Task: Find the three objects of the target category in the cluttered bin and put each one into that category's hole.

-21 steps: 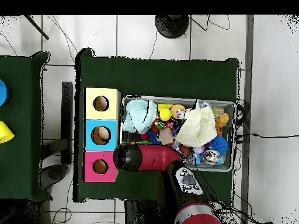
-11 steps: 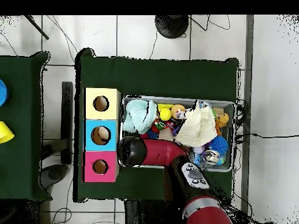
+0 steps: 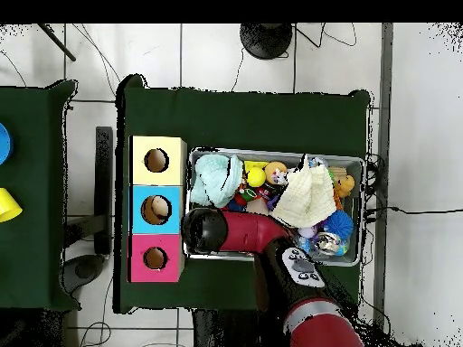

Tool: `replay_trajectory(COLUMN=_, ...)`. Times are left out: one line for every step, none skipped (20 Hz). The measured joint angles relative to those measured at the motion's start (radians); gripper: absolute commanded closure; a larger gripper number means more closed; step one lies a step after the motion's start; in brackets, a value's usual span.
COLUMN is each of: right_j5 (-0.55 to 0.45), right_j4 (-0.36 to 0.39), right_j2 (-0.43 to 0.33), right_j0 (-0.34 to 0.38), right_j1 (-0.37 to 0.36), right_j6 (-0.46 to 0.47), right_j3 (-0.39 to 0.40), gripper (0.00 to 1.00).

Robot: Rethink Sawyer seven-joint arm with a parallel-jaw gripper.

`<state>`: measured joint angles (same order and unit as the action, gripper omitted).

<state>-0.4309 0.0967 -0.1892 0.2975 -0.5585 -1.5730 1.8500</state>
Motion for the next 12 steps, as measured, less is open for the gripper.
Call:
replay_trajectory(right_j5=-0.004, right_j4=0.0, right_j2=0.0, right_j0=0.0, right_j1=0.001, right_j6=0.0, right_j3=-0.003, gripper=0.0)
replay_trajectory(right_j5=-0.009, right_j4=0.0, right_j2=-0.001, right_j0=0.0, right_j1=0.002, right_j6=0.0, right_j3=-0.006, gripper=0.0)
replay_trajectory(right_j5=-0.013, right_j4=0.0, right_j2=-0.001, right_j0=0.001, right_j1=0.004, right_j6=0.0, right_j3=-0.008, gripper=0.0)
replay_trajectory(right_j5=-0.019, right_j4=0.0, right_j2=-0.004, right_j0=0.002, right_j1=0.004, right_j6=0.0, right_j3=-0.011, gripper=0.0)
replay_trajectory(right_j5=-0.024, right_j4=0.0, right_j2=-0.006, right_j0=0.004, right_j1=0.005, right_j6=0.0, right_j3=-0.014, gripper=0.0)
replay_trajectory(right_j5=-0.03, right_j4=0.0, right_j2=-0.009, right_j0=0.006, right_j1=0.005, right_j6=0.0, right_j3=-0.017, gripper=0.0)
replay_trajectory(right_j5=-0.031, right_j4=0.0, right_j2=-0.012, right_j0=0.01, right_j1=0.005, right_j6=0.0, right_j3=-0.018, gripper=0.0)
replay_trajectory(right_j5=-0.033, right_j4=0.0, right_j2=-0.016, right_j0=0.013, right_j1=0.005, right_j6=0.0, right_j3=-0.019, gripper=0.0)
replay_trajectory(right_j5=-0.034, right_j4=0.0, right_j2=-0.019, right_j0=0.016, right_j1=0.005, right_j6=0.0, right_j3=-0.02, gripper=0.0)
replay_trajectory(right_j5=-0.036, right_j4=0.0, right_j2=-0.023, right_j0=0.02, right_j1=0.005, right_j6=0.0, right_j3=-0.021, gripper=0.0)
replay_trajectory(right_j5=-0.04, right_j4=0.0, right_j2=-0.027, right_j0=0.024, right_j1=0.005, right_j6=0.0, right_j3=-0.023, gripper=0.0)
replay_trajectory(right_j5=-0.045, right_j4=0.0, right_j2=-0.032, right_j0=0.028, right_j1=0.005, right_j6=0.0, right_j3=-0.026, gripper=0.0)
